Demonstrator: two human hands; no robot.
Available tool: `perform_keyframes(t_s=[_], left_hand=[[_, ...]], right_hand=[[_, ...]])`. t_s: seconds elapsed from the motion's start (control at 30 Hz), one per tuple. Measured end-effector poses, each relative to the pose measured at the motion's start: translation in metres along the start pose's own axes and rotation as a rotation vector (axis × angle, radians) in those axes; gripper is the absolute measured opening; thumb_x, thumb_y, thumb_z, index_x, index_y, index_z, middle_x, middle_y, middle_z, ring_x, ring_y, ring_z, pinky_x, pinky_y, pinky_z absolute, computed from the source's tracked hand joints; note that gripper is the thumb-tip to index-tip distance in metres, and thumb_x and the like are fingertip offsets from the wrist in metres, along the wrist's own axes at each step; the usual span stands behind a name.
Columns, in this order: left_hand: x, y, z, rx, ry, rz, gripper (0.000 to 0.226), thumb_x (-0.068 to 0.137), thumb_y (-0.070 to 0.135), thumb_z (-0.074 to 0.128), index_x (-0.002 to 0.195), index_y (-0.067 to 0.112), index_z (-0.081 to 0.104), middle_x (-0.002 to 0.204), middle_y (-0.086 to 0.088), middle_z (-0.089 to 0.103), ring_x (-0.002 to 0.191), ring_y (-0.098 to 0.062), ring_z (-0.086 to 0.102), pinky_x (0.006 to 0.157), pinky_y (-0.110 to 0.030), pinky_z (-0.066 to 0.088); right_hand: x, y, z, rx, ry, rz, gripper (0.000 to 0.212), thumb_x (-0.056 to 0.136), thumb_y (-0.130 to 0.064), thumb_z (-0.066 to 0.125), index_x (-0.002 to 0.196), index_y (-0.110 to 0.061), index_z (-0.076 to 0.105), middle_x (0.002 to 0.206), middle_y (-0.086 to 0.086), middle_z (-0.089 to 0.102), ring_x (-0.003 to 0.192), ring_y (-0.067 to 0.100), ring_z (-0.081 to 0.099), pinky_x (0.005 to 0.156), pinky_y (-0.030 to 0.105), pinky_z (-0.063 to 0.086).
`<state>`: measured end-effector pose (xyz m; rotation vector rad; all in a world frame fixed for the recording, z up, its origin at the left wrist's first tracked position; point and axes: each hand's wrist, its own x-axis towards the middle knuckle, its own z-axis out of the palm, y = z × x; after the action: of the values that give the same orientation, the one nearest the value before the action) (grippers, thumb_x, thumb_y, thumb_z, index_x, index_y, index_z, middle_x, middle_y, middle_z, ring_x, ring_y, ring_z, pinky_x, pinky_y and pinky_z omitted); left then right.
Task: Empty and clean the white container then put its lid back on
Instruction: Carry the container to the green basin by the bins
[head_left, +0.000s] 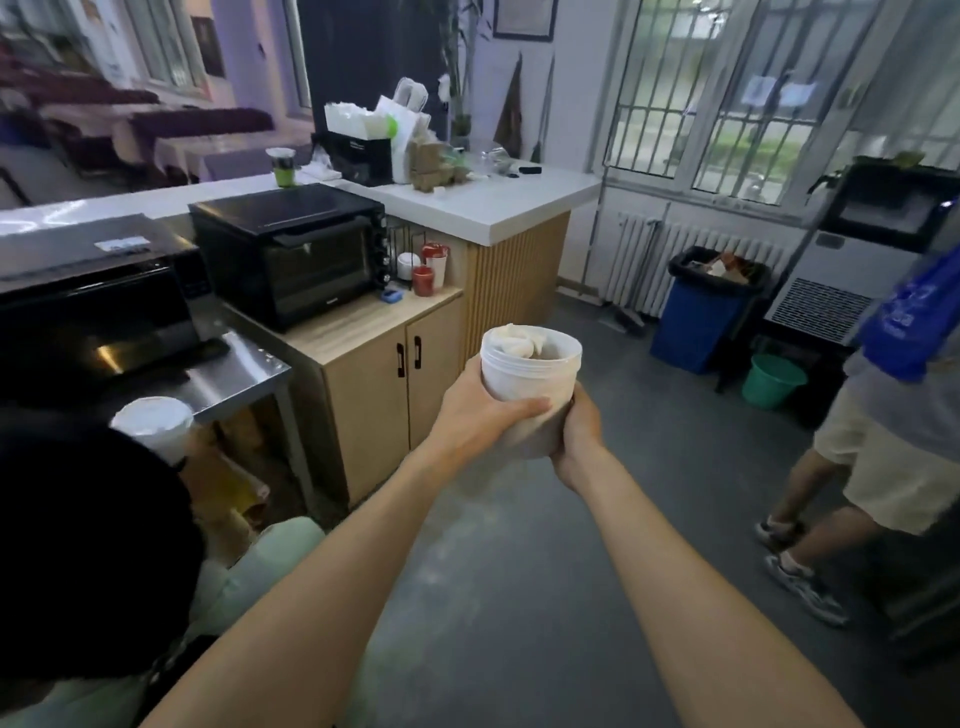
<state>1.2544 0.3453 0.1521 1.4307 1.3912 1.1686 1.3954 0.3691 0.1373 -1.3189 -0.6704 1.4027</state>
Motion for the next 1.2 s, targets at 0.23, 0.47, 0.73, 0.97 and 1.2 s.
perform_keyframes(t_s=[0.23,0.47,0.73,0.97,1.2], left_hand=[[0.155,0.004,0.061,0.006,0.067,-0.057,0.089,0.062,0.05,0.098,0.138,0.044,0.053,0.129,0.019,0.069,0.118,-0.002,0.066,0.102,-0.033,0.057],[0.325,-0.005,0.125,0.055,0.049,-0.047,0.1,0.057,0.061,0.095,0.144,0.044,0.047,0.125,0.028,0.065,0.112,0.013,0.061,0.089,-0.016,0.052],[0.549,-0.032,0.198,0.066,-0.039,-0.047,0.105,0.053,0.063,0.096,0.143,0.042,0.047,0.12,0.03,0.064,0.111,0.009,0.061,0.087,-0.02,0.051],[0.734,-0.028,0.286,0.105,-0.156,-0.016,0.1,0.054,0.065,0.097,0.139,0.048,0.046,0.118,0.034,0.064,0.109,0.014,0.059,0.083,-0.013,0.046],[0.908,-0.026,0.423,0.136,-0.269,0.012,0.11,0.056,0.063,0.097,0.15,0.036,0.047,0.132,0.023,0.066,0.121,0.001,0.063,0.1,-0.027,0.054]], right_hand=[[0.164,-0.067,-0.009,0.041,-0.102,0.087,0.042,0.105,-0.048,0.041,0.113,-0.023,0.074,0.116,0.009,0.078,0.104,0.025,0.071,0.089,0.038,0.057],[0.333,-0.129,-0.024,0.099,-0.113,0.11,0.049,0.109,-0.042,0.04,0.132,-0.011,0.07,0.134,0.015,0.073,0.128,0.032,0.065,0.117,0.049,0.047],[0.537,-0.192,-0.036,0.089,-0.044,0.106,0.045,0.108,-0.045,0.042,0.127,-0.018,0.072,0.128,0.012,0.075,0.123,0.03,0.068,0.114,0.048,0.049],[0.705,-0.264,-0.072,0.109,0.049,0.093,0.041,0.107,-0.045,0.041,0.116,-0.024,0.075,0.125,0.01,0.077,0.12,0.03,0.068,0.113,0.05,0.05],[0.886,-0.329,-0.154,0.158,0.133,0.053,0.036,0.104,-0.047,0.046,0.107,-0.029,0.077,0.115,0.006,0.079,0.115,0.028,0.07,0.11,0.051,0.051]])
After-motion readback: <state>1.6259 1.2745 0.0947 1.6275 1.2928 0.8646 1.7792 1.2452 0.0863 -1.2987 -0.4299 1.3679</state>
